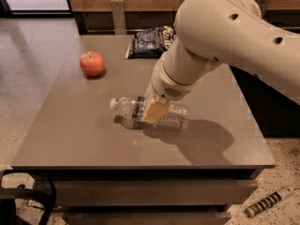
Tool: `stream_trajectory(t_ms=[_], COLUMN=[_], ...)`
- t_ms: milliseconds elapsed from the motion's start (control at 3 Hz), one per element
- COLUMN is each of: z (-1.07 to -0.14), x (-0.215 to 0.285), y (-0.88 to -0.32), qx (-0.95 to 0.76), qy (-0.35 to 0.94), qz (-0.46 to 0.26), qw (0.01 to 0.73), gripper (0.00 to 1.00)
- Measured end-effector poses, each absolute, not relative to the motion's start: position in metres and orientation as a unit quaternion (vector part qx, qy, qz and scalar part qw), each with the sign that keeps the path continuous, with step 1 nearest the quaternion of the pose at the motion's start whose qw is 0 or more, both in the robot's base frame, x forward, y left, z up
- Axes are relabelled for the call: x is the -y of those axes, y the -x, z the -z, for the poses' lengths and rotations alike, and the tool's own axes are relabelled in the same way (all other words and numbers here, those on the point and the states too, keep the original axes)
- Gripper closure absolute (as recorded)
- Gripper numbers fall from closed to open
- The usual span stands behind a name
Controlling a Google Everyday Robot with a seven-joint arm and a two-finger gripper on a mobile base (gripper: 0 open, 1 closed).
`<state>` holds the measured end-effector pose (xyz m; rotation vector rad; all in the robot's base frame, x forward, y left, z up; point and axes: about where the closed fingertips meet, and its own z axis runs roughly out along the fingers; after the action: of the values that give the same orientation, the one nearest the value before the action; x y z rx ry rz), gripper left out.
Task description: Knock water bottle over
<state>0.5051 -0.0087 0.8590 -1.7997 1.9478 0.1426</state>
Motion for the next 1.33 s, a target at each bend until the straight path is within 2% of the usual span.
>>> stream_trajectory(t_ms=[333,1333], z=[-0.8383,-0.8434], x=[-0.0055,-0.0068], y=[-0.5087,-0.5070], qx=[-0.705,-0.704], qy=[0.662,0.663], qz=[-0.086,-0.085], qw=[0.240,0.240], gripper=[0.99,0.33])
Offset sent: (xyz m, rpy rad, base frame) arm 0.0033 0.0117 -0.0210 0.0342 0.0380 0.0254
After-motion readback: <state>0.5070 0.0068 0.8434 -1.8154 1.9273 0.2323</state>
